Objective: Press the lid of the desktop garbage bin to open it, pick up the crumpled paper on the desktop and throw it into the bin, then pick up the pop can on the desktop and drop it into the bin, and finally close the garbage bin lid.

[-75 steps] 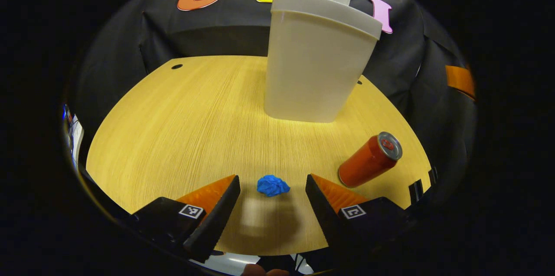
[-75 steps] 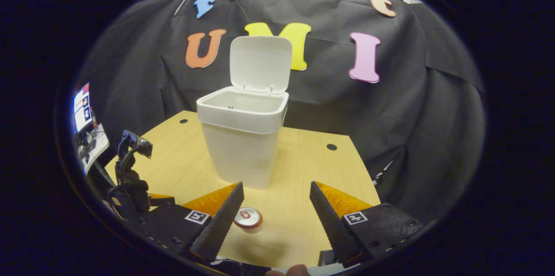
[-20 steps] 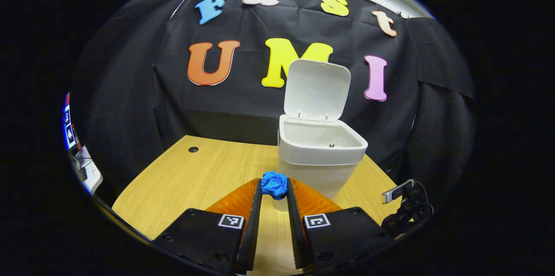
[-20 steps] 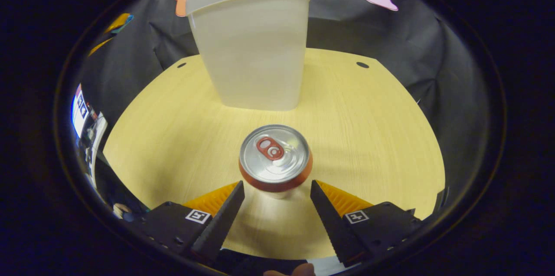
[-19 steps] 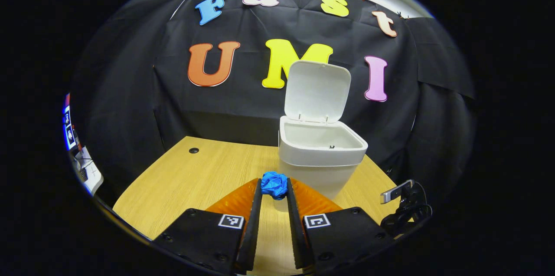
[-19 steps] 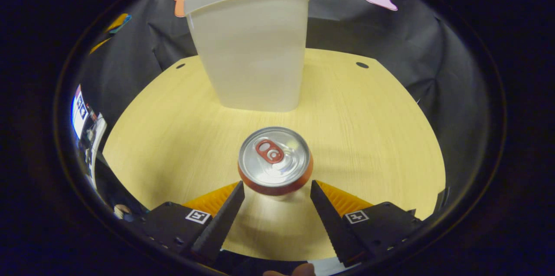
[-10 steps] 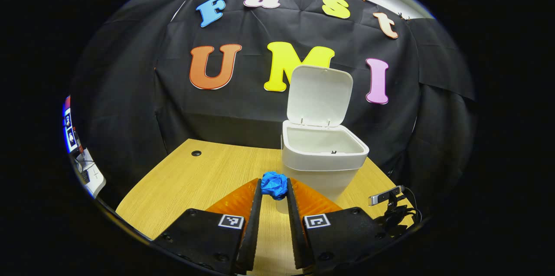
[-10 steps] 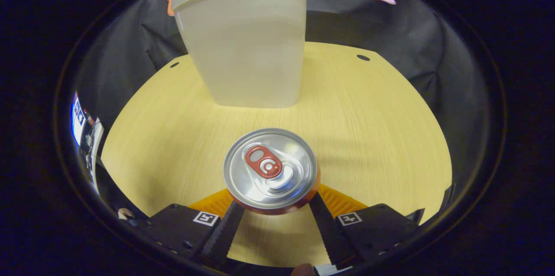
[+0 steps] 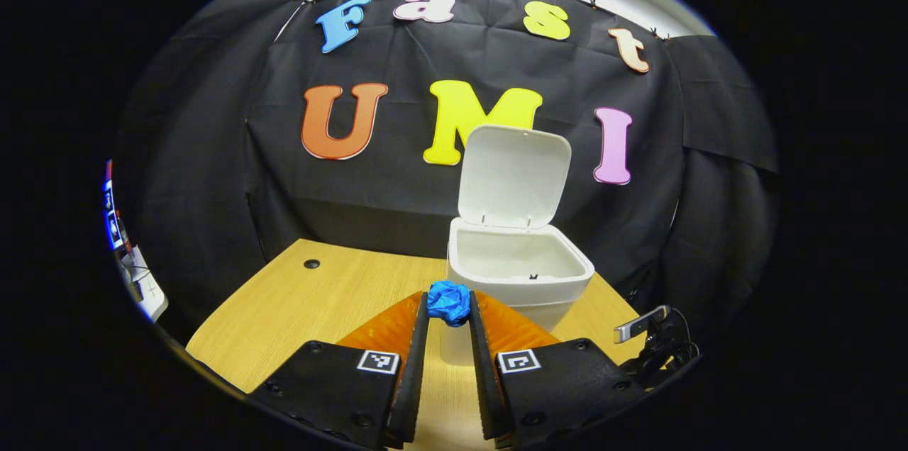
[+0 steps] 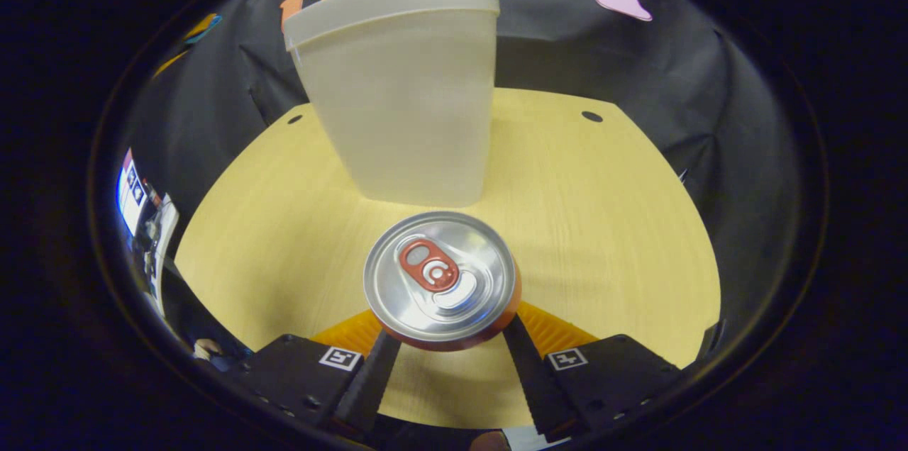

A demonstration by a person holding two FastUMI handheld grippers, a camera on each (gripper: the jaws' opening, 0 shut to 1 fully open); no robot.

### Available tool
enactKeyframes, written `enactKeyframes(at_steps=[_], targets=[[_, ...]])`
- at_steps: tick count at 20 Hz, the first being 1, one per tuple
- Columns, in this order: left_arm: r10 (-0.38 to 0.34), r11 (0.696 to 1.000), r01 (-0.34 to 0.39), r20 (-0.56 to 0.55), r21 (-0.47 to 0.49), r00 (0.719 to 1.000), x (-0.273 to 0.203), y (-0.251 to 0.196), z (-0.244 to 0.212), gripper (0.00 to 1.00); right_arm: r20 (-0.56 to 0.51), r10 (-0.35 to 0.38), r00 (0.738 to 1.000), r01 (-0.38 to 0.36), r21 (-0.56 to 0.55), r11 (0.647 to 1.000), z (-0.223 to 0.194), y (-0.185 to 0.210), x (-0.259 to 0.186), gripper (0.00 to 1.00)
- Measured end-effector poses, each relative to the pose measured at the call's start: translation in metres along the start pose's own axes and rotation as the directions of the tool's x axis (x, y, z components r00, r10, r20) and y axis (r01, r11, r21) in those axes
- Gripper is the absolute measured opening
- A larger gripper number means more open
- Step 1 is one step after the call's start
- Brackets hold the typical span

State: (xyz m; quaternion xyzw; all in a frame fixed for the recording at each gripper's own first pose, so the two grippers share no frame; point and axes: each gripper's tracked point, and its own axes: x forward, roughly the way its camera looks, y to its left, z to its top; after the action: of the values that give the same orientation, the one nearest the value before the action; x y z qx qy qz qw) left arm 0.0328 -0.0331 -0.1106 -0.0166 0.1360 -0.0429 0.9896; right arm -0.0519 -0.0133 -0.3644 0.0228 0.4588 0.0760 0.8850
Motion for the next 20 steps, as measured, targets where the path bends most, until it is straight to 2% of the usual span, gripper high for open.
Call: enactKeyframes(at_steps=[8, 11, 12, 13, 14, 20], targets=[[-0.056, 0.998, 0.054, 0.090, 0.028, 0.994, 0.053, -0.031, 0.061, 0.36, 0.118, -0.005, 0.993, 0.003, 0.017, 1.000, 0.064, -0.028, -0.046, 0.80], [-0.076, 0.997, 0.073, 0.094, 0.030, 0.993, 0.079, -0.043, 0.069, 0.36, 0.157, -0.013, 0.987, 0.011, 0.012, 1.000, 0.085, -0.041, -0.059, 0.80], [-0.077, 0.997, 0.074, 0.087, 0.036, 0.993, 0.088, -0.045, 0.068, 0.30, 0.164, -0.015, 0.986, 0.013, 0.014, 1.000, 0.089, -0.045, -0.061, 0.80], [-0.075, 0.997, 0.072, 0.078, 0.041, 0.994, 0.095, -0.047, 0.065, 0.31, 0.167, -0.016, 0.986, 0.012, 0.021, 1.000, 0.093, -0.049, -0.063, 0.80], [-0.075, 0.996, 0.072, 0.071, 0.043, 0.995, 0.103, -0.048, 0.063, 0.38, 0.166, -0.017, 0.986, 0.012, 0.030, 0.999, 0.094, -0.053, -0.064, 0.80], [-0.076, 0.996, 0.074, 0.031, 0.050, 0.997, 0.129, -0.054, 0.055, 0.43, 0.158, -0.025, 0.987, 0.013, 0.074, 0.997, 0.101, -0.069, -0.062, 0.80]])
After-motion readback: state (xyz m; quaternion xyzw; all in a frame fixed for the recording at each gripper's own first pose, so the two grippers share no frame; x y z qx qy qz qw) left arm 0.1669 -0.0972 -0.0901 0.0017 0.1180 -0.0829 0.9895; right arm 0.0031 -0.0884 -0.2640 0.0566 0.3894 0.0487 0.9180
